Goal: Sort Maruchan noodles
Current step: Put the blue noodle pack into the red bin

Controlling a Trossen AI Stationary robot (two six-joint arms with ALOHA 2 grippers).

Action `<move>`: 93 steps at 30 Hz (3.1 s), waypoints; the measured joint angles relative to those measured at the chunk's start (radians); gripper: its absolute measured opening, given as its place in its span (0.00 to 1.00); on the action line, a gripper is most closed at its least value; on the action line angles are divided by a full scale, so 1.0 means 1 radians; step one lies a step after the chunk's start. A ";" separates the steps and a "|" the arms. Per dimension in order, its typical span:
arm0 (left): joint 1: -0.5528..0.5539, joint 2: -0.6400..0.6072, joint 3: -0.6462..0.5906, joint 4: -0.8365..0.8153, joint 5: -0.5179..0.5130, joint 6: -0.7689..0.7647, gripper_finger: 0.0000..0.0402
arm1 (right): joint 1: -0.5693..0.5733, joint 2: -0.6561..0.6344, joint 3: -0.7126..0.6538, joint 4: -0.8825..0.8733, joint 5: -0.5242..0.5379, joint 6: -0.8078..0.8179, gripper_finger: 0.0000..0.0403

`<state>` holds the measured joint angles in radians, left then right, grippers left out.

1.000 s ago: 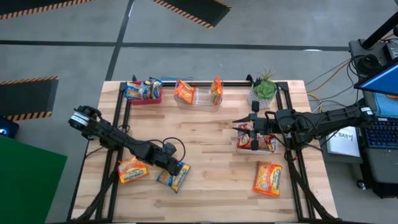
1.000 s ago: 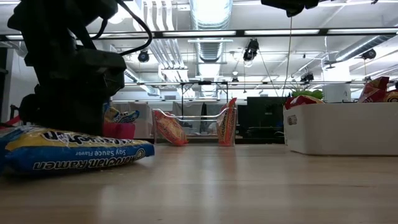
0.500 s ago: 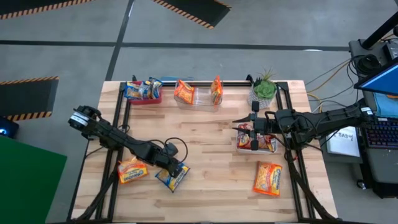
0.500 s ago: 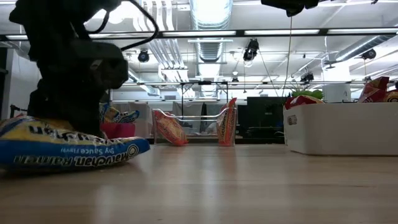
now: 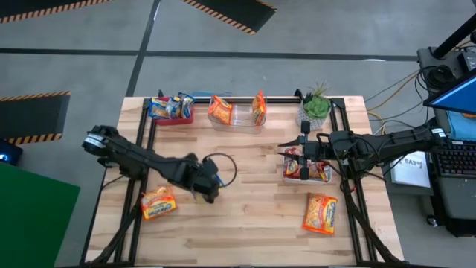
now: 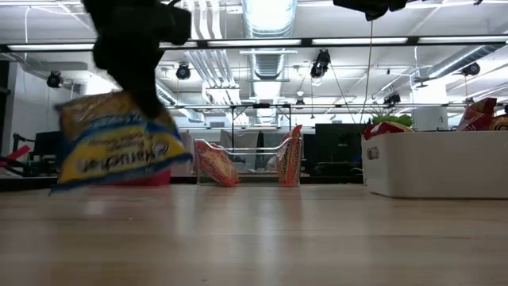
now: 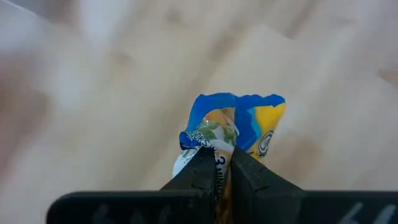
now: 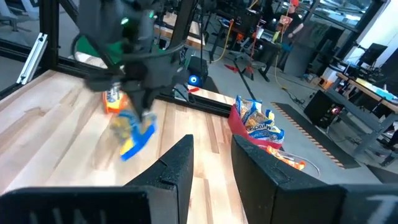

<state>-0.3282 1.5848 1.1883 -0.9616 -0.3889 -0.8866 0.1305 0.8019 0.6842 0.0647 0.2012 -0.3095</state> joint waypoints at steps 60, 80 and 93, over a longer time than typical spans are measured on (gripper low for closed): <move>1.173 0.318 0.334 -0.441 -0.453 0.773 0.00 | 0.000 -0.002 0.012 -0.002 0.002 -0.051 0.24; 1.168 0.412 0.334 -0.392 -0.463 0.750 0.08 | 0.000 -0.002 0.012 -0.007 0.002 -0.056 0.24; 1.151 0.174 0.333 -0.475 -0.406 0.671 0.20 | 0.000 -0.002 0.012 -0.007 0.002 -0.057 0.24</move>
<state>0.8224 1.7585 1.5216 -1.4367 -0.7945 -0.2152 0.1304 0.8001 0.6960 0.0575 0.2028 -0.3668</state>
